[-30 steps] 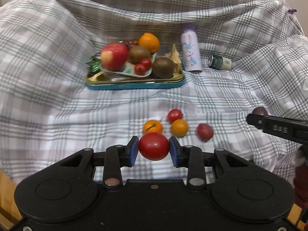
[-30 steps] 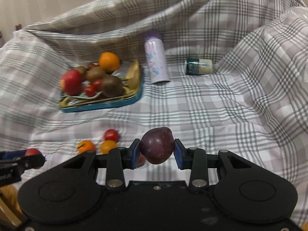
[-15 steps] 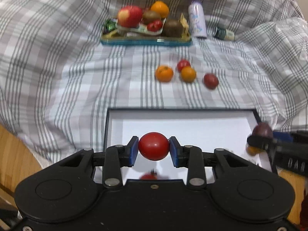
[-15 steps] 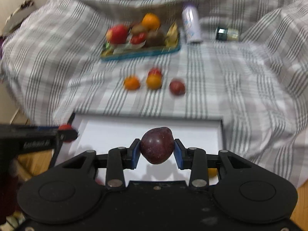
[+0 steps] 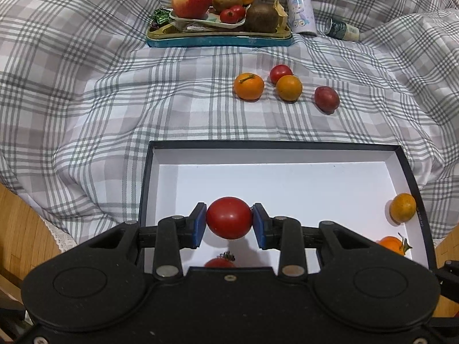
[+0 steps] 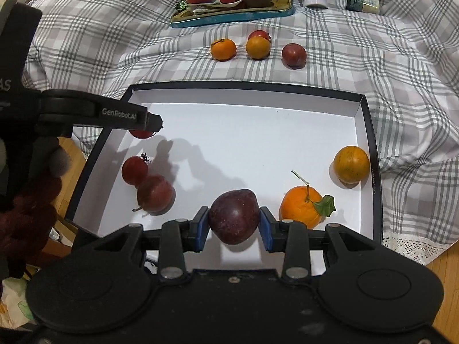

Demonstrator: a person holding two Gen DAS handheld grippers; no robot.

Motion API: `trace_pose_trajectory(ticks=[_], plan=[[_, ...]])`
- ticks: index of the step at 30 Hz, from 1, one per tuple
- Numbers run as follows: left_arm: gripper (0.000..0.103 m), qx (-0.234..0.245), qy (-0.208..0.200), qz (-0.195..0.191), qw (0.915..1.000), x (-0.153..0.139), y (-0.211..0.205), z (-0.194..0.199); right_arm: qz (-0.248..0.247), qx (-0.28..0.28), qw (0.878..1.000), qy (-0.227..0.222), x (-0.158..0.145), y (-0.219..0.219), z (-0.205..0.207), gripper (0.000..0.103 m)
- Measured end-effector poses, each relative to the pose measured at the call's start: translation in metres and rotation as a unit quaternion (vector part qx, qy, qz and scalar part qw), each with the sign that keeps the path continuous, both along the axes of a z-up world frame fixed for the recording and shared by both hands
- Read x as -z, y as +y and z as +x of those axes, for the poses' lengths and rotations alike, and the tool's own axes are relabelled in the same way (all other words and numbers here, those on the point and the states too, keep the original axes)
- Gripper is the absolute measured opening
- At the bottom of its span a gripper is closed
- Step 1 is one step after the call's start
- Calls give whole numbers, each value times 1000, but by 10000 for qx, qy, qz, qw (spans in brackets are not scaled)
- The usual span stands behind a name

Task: Organize fruits
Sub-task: 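Carry the tomato and plum into the white box and open both grippers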

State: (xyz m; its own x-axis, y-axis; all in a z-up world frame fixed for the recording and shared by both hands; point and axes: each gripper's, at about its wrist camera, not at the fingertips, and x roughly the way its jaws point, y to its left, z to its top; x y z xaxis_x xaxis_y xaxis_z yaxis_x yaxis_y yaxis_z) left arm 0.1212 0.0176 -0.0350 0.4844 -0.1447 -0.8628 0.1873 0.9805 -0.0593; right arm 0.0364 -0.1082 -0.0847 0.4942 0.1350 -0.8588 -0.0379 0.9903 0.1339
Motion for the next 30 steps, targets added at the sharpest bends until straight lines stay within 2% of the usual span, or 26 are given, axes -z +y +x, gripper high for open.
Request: trace_pose_trajectory(ticks=[12, 18, 30], plan=[[43, -63, 125, 4, 9999, 3, 4, -2, -182, -20, 9998, -86, -3, 3, 11, 38], [43, -146, 175, 41, 9997, 7, 6, -2, -423, 5, 9988, -230, 1, 6, 20, 38], [43, -186, 218, 113, 9995, 10, 7, -1, -418, 42, 9987, -303, 5, 9, 32, 39]])
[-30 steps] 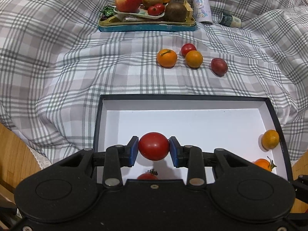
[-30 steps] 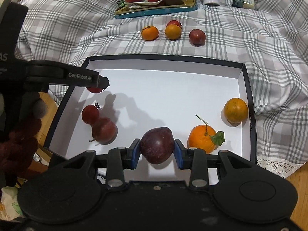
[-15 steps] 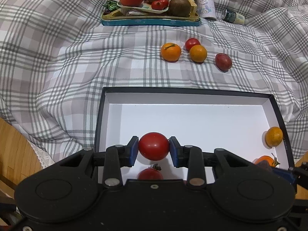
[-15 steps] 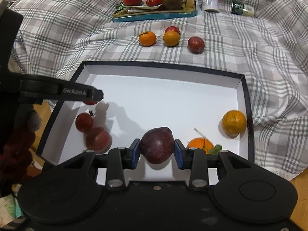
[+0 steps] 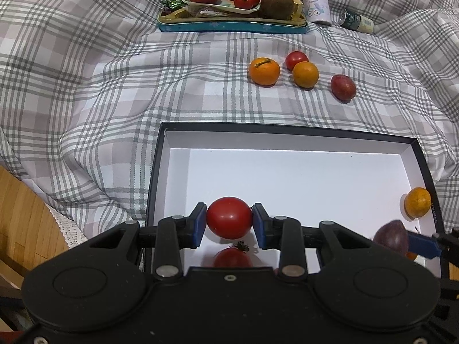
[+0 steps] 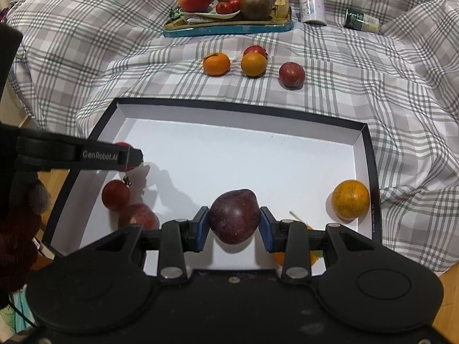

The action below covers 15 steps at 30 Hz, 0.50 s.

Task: Organize fruits
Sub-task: 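Carry the tomato and plum into the white box and open both grippers, then withdraw both open grippers from the box toward the remaining fruits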

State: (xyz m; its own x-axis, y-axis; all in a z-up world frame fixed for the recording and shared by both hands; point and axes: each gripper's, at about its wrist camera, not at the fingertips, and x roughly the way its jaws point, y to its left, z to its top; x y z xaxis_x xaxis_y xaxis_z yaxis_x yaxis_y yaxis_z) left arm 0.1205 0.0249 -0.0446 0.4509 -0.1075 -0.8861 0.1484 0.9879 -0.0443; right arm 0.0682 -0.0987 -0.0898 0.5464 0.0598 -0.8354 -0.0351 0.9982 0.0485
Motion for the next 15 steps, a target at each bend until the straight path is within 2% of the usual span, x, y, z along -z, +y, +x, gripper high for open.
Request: trace_pose_trajectory(ticks=[15], plan=[[43, -40, 0, 69, 10000, -3, -1, -2, 20, 152, 9995, -274, -13, -1, 6, 39]])
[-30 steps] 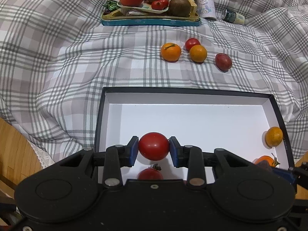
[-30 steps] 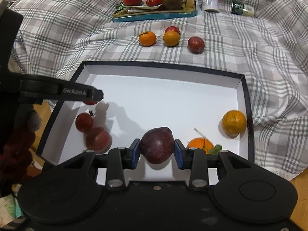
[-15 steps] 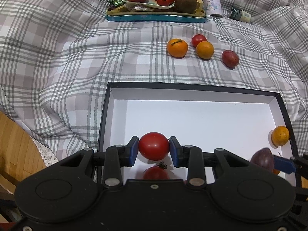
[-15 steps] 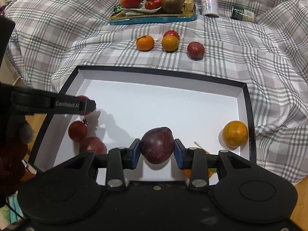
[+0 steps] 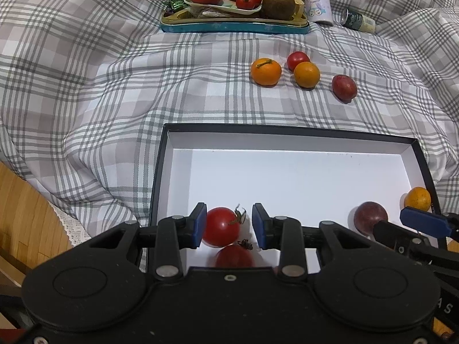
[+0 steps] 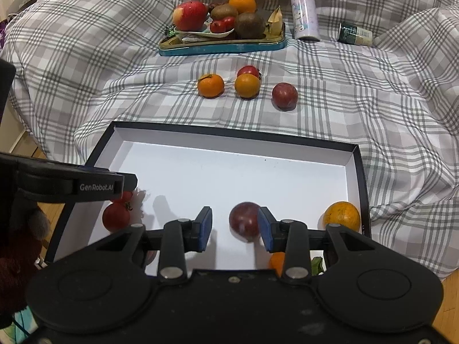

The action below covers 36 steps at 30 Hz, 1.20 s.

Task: Organize fruits
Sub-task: 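Withdraw both open grippers from the box toward the remaining fruits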

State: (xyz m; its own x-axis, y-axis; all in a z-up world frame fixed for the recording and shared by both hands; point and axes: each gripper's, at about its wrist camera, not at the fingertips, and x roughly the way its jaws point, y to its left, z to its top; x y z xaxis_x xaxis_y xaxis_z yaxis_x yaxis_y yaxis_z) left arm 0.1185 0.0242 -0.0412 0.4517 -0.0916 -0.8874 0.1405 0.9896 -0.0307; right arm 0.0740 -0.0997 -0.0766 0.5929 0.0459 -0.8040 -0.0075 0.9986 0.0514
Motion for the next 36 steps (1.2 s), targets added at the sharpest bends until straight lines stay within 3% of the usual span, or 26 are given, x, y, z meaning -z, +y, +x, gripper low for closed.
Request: trace_pose_trajectory(ticks=[20, 36], plan=[[43, 125, -155, 68, 9998, -15, -5, -4, 132, 353, 9992, -97, -11, -15, 6, 39], [43, 421, -529, 179, 9976, -26, -26, 50, 164, 737, 9969, -221, -17, -52, 70, 39]])
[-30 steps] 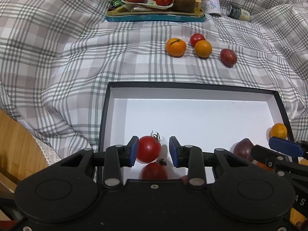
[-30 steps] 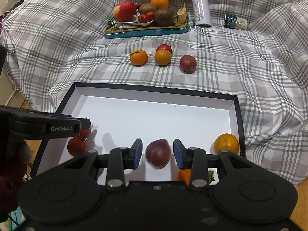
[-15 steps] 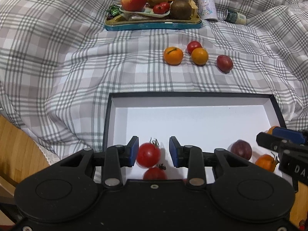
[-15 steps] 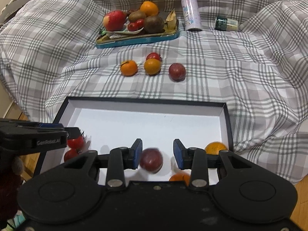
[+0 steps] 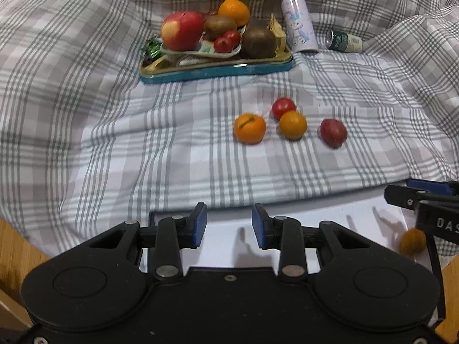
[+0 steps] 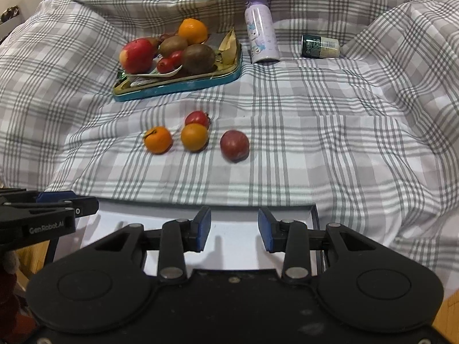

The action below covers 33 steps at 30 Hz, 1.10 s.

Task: Organize fruits
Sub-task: 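Withdraw both open grippers from the box toward the remaining fruits, then close left gripper on a small orange while right closes on a red plum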

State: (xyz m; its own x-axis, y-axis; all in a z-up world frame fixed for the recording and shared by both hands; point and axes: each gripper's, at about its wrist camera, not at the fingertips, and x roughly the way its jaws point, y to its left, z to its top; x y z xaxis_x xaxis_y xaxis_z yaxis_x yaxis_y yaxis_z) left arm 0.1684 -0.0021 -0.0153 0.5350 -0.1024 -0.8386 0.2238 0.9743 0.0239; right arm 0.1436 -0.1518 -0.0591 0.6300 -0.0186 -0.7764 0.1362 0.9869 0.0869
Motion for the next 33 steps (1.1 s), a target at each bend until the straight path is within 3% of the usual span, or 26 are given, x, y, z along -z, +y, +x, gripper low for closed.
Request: trace_pose_trajectory(ticks=[13, 33], plan=[[43, 172, 105, -14, 9998, 16, -18, 52, 95, 74, 9998, 184, 18, -13, 59, 40], [43, 249, 365, -126, 9989, 34, -34, 99, 120, -20, 9996, 268, 37, -18, 114, 49]])
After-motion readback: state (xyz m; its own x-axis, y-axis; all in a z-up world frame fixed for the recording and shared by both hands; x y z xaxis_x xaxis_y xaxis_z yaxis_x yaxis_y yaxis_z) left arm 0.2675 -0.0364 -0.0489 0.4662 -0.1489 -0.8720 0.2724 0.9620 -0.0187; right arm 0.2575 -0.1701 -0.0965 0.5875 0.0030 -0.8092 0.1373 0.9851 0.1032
